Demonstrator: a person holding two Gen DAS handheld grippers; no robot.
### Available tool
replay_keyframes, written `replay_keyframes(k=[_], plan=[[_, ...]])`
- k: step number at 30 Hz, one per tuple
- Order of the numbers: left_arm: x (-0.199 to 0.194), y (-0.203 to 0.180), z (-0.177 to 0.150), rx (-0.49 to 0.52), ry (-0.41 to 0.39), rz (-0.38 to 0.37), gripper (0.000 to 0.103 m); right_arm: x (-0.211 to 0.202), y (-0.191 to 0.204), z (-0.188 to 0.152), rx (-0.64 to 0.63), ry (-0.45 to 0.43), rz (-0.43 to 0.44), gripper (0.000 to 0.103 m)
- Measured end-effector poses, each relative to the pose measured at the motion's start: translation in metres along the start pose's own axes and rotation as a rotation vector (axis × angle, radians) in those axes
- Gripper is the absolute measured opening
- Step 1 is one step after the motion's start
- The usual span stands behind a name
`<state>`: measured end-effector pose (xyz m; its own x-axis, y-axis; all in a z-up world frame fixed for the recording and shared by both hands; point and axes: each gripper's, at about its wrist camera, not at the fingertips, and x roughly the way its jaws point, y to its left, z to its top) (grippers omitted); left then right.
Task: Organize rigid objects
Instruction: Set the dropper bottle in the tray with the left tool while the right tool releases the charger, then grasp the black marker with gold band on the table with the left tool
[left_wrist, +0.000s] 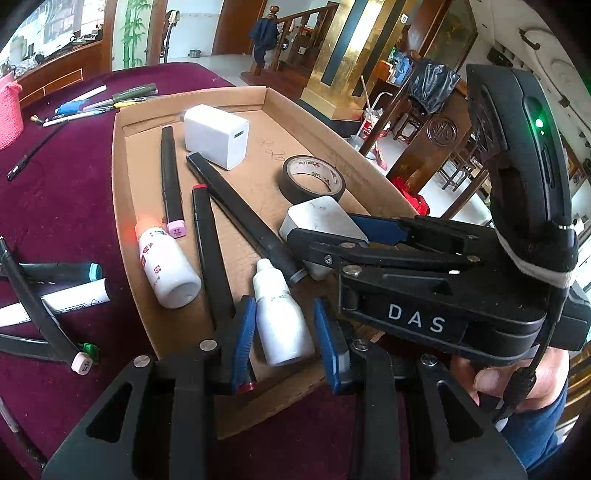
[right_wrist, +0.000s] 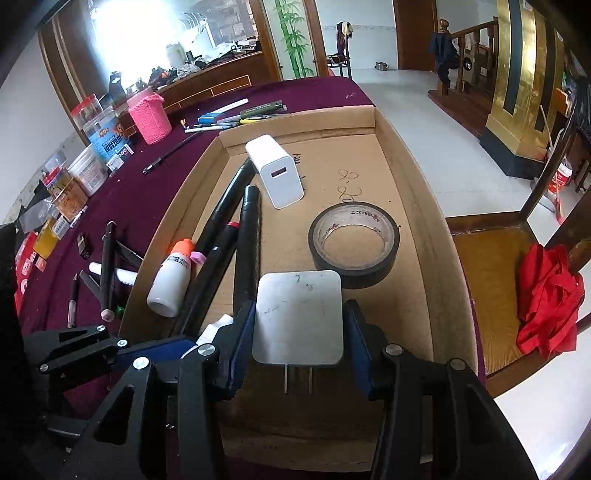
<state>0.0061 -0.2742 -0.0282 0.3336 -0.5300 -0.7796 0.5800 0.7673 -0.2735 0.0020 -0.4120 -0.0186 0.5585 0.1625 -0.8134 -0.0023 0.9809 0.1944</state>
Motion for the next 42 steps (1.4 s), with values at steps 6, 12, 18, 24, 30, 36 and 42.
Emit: replay_keyframes(k=[6,12,18,24,30,36,42], plan=[[-0.002,0.002,0.000,-0.012,0.009,0.002,0.032,-0.002,0.003,0.000,0.012,0.000,0.003,0.047],[-0.008,0.004,-0.001,-0.022,0.016,-0.006,0.033,-0.016,0.006,0.001,0.021,-0.044,0.001,0.048],[-0.019,0.003,-0.003,-0.021,0.009,-0.023,0.033,-0.034,0.010,0.002,0.048,-0.104,0.041,0.048],[-0.041,0.002,-0.006,-0.018,-0.019,-0.037,0.033,-0.049,0.019,0.006,0.060,-0.156,0.074,0.049],[-0.074,0.023,-0.008,-0.061,-0.075,-0.050,0.033,-0.059,0.030,0.008,0.054,-0.192,0.118,0.052],[-0.114,0.077,-0.011,-0.181,-0.162,-0.021,0.033,-0.059,0.053,0.006,0.021,-0.193,0.170,0.052],[-0.142,0.151,-0.025,-0.349,-0.216,0.059,0.033,-0.042,0.094,-0.001,-0.066,-0.142,0.218,0.052]])
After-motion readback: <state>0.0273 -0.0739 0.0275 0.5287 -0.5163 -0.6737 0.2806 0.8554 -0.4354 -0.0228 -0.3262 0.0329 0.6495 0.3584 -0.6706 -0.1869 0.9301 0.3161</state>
